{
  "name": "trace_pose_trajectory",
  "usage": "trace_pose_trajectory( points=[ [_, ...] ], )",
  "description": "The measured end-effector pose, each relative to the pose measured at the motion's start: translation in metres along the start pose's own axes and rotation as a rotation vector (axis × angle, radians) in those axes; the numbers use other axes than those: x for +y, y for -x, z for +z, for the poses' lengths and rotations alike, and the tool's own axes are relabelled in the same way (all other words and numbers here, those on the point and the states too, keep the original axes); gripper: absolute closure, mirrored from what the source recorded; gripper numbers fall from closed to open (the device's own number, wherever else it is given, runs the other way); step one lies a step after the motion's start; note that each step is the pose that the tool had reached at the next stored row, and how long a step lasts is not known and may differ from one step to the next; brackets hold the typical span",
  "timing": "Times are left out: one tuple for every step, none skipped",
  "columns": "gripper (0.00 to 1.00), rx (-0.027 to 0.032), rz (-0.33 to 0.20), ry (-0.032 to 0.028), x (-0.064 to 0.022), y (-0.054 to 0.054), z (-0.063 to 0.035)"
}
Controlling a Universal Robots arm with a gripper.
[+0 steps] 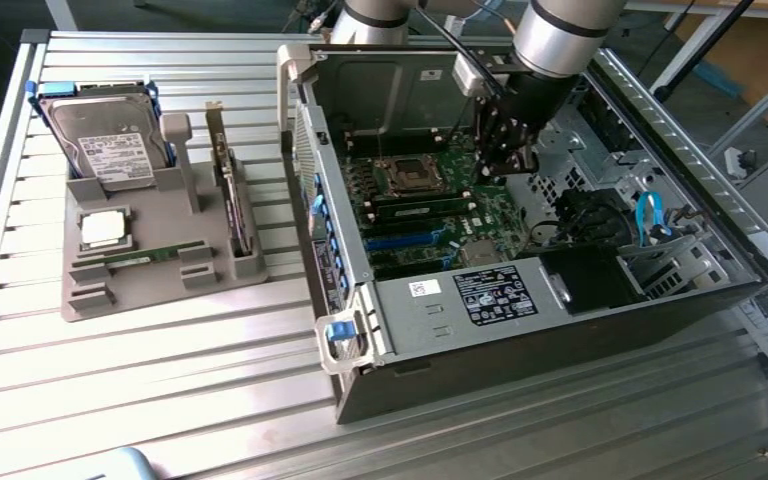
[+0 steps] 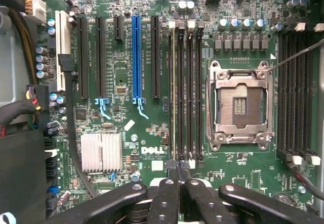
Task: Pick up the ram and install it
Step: 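Press down the ram until it locks into place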
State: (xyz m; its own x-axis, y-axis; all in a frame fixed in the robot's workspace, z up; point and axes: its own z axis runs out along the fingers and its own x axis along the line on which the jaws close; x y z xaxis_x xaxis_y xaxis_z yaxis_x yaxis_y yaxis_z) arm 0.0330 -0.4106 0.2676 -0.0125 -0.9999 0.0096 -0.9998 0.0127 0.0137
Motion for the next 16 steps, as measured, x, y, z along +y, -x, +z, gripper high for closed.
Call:
trace_pose_trajectory(
  points=[
    [0.89,0.0001,0.000,0.0000,0.0000,0.000,0.0020],
    [0.89,0.0000,0.000,-0.0001,0.0000,0.000,0.0037],
    [0.89,0.0000,0.000,-0.0001,-0.0001,0.000,0.0055],
    [0.89,-0.0001,0.000,-0.0002,-0.0001,0.000,0.0071],
    [0.89,0.0000,0.000,-0.0002,-0.0001,0.000,0.0088],
    [0.89,0.0000,0.000,-0.0002,-0.0001,0.000,0.0105],
    [0.89,0.0001,0.000,-0.0002,-0.0002,0.000,0.0119],
    [0.89,0.0000,0.000,-0.0001,-0.0002,0.000,0.0137],
    [0.89,-0.0001,0.000,-0.0002,-0.0002,0.000,0.0153],
    [0.89,-0.0001,0.000,-0.0002,-0.0002,0.000,0.0168],
    [0.89,0.0001,0.000,-0.0002,-0.0002,0.000,0.0182],
    [0.89,0.0000,0.000,-0.0002,-0.0003,0.000,0.0196],
    [0.89,0.0001,0.000,-0.0001,-0.0003,0.000,0.0209],
    [0.89,0.0000,0.000,-0.0002,-0.0003,0.000,0.0220],
    [0.89,0.0000,0.000,-0.0002,-0.0003,0.000,0.0229],
    [0.89,0.0002,0.000,-0.0001,-0.0003,0.000,0.0229]
  ],
)
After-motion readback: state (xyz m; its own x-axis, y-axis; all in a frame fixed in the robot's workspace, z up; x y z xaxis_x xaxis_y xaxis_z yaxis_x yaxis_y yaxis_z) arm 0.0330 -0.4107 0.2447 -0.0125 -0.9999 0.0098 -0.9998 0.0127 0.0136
